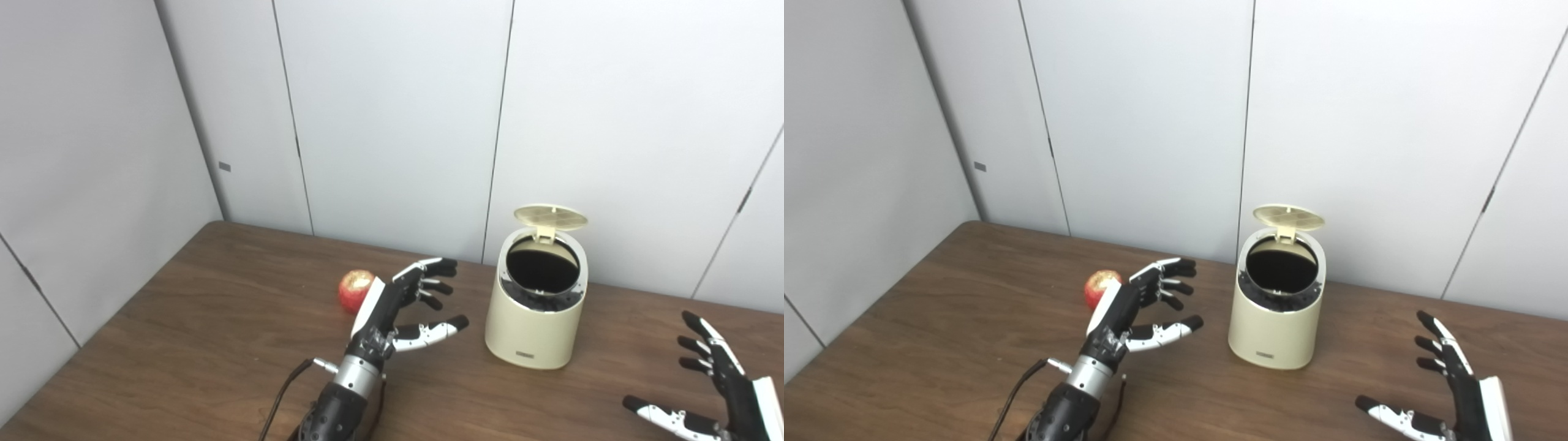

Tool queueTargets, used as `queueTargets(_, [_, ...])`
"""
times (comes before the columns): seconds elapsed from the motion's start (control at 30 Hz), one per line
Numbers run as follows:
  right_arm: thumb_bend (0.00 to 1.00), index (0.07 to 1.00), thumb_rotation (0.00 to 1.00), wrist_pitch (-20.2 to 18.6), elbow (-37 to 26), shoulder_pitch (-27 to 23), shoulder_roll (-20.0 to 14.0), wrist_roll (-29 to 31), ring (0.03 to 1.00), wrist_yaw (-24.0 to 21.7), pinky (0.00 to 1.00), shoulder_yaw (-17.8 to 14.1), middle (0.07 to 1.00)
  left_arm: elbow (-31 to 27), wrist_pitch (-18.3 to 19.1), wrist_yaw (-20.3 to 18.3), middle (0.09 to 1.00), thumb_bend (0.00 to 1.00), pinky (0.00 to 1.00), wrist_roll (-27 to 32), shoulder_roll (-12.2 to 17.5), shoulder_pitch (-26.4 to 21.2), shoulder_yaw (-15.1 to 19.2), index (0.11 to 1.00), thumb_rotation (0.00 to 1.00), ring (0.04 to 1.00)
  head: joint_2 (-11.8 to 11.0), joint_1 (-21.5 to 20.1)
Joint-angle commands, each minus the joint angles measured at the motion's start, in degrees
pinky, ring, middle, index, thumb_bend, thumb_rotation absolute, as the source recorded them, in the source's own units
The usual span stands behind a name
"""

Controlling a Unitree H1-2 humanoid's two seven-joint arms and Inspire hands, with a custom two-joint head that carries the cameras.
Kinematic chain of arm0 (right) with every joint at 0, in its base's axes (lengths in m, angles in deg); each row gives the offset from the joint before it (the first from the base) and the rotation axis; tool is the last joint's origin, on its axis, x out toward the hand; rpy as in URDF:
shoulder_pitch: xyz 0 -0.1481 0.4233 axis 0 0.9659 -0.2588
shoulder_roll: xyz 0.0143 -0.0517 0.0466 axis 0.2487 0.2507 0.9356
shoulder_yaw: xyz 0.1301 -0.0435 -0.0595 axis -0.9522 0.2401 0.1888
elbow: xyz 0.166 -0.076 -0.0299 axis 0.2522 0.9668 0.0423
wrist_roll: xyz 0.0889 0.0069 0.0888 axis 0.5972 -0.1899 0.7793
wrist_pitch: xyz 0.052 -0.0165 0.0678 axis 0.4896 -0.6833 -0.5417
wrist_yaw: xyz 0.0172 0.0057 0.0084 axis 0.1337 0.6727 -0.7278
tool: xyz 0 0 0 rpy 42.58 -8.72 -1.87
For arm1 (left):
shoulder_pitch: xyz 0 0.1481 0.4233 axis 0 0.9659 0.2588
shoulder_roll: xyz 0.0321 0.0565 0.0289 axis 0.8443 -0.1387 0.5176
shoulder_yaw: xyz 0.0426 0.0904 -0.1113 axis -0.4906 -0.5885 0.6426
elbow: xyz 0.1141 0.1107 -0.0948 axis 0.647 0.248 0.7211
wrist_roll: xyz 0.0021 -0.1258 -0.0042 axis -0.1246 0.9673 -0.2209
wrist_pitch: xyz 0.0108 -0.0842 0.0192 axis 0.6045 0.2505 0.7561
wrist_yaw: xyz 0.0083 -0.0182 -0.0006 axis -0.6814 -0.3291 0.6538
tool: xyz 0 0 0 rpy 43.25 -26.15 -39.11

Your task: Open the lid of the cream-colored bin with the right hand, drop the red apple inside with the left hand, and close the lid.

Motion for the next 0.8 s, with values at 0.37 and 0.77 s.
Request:
queueTargets(0.37, [0.79,0.846,0.00,-3.03,-6.69,-0.69,0.37,0.02,0.795,-2.03,0.67,-0.13,0.879,-4.78,7.63,3.95,0.769,0.75,0.58,-14.11,10.35,-6.88,3.66,0.781,0.09,0.728,0.39,0.43])
queueTargets(0.77, [0.79,0.841,0.00,-4.51,-8.76,-0.50,0.59,-0.97,0.795,-2.50,0.66,0.27,0.870,-3.78,17.26,5.94,0.819,0.85,0.68,-24.79,13.98,-8.88,3.50,0.863,0.23,0.800,0.36,0.30])
